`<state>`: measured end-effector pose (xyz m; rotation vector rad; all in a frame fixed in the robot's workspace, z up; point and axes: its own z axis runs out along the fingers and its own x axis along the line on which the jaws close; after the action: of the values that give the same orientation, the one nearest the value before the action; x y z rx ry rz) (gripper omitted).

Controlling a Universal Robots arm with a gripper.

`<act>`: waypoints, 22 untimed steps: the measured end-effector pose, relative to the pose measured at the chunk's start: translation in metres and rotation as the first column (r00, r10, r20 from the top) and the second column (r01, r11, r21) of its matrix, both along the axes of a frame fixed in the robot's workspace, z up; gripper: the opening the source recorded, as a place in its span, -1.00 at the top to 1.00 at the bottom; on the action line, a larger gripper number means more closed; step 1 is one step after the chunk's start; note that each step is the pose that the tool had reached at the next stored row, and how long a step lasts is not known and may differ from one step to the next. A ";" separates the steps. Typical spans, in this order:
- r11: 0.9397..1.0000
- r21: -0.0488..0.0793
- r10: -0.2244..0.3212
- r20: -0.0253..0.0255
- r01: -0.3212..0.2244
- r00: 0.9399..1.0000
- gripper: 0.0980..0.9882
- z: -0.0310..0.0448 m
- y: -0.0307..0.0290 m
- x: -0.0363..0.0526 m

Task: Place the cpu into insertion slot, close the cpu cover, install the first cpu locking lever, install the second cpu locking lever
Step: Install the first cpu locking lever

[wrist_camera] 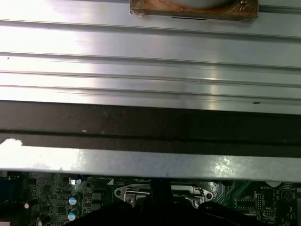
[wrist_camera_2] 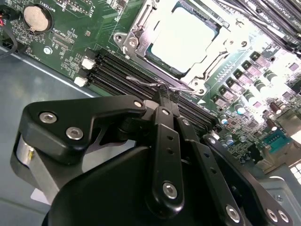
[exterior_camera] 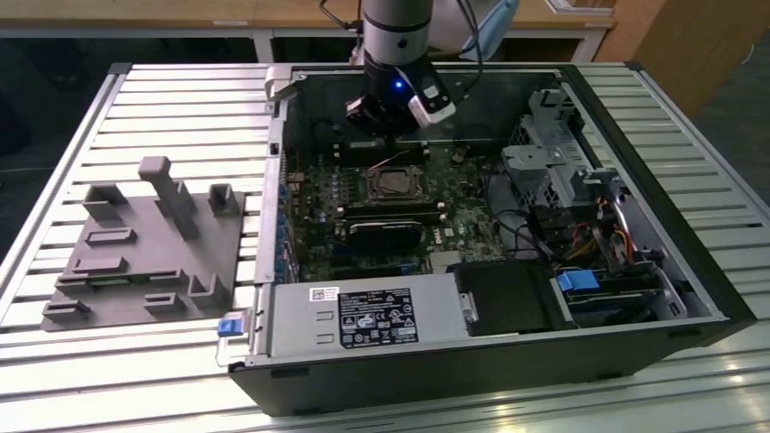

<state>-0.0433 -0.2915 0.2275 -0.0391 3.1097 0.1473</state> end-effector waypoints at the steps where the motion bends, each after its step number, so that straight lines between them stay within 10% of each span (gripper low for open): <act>1: 1.000 0.000 0.000 0.000 0.000 1.000 0.98 -0.0003 0.0001 0.0006; 22: 1.000 0.000 0.000 0.000 0.000 1.000 0.98 -0.0072 0.0013 0.0163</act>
<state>-0.0270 -0.2903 0.2203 -0.0392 3.1097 0.1473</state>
